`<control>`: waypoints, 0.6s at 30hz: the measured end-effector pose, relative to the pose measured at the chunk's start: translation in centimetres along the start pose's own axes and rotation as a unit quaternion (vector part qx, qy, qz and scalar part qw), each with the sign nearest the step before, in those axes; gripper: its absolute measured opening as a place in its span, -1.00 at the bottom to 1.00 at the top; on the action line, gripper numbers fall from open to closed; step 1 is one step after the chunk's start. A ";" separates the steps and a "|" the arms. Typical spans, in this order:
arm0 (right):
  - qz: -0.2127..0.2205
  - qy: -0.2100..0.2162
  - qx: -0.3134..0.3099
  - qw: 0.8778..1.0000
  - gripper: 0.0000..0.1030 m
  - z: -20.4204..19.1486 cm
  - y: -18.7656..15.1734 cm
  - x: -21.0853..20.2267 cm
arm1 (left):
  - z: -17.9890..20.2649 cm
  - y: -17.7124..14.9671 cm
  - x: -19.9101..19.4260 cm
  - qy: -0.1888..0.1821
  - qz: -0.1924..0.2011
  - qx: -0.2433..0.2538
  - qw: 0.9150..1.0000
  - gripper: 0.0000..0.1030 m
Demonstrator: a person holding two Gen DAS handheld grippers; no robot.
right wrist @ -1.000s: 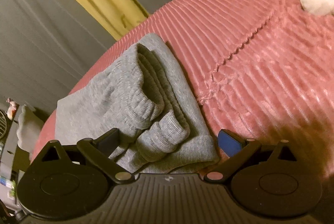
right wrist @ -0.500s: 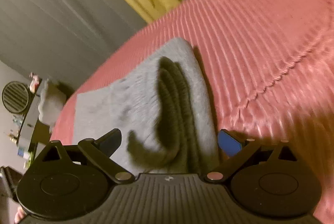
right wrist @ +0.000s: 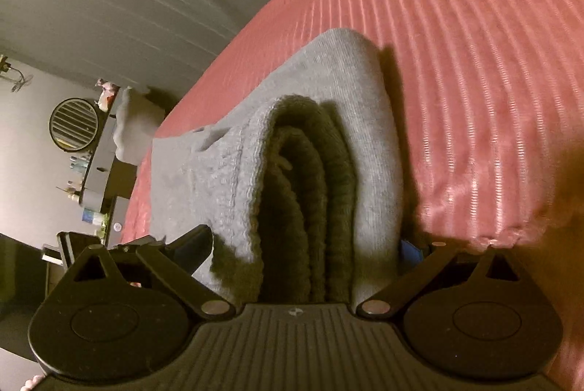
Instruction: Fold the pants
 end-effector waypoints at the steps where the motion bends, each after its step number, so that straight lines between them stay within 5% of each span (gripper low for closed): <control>1: 0.000 0.000 -0.002 1.000 0.93 -0.1 0.1 0.3 | 0.1 0.3 0.4 0.001 0.001 -0.003 1.000 1.00; 6: 0.009 -0.004 -0.015 1.000 0.93 -0.6 -0.5 0.9 | 1.8 0.9 0.7 -0.012 0.006 0.009 1.000 1.00; 12: -0.001 -0.039 -0.055 0.998 0.81 -1.9 -1.1 2.0 | 4.8 -0.7 0.6 0.000 0.022 0.101 0.995 0.84; 14: -0.011 -0.030 -0.058 0.998 0.72 -2.3 -1.3 1.9 | 3.8 -0.1 0.5 -0.012 0.018 0.067 0.998 0.55; 18: -0.017 -0.009 -0.031 0.999 0.71 -1.5 -1.2 1.8 | 2.2 0.8 1.5 -0.024 -0.004 -0.021 0.999 0.59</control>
Point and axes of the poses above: each gripper's, at about its wrist camera, not at the fingertips, and x roughly the way its jaws point, z to its right, y to its top, the point moved 10 cm from there along x, roughly the way its jaws point, and after that the axes turned 14 degrees about y, right-handed, at the moved point
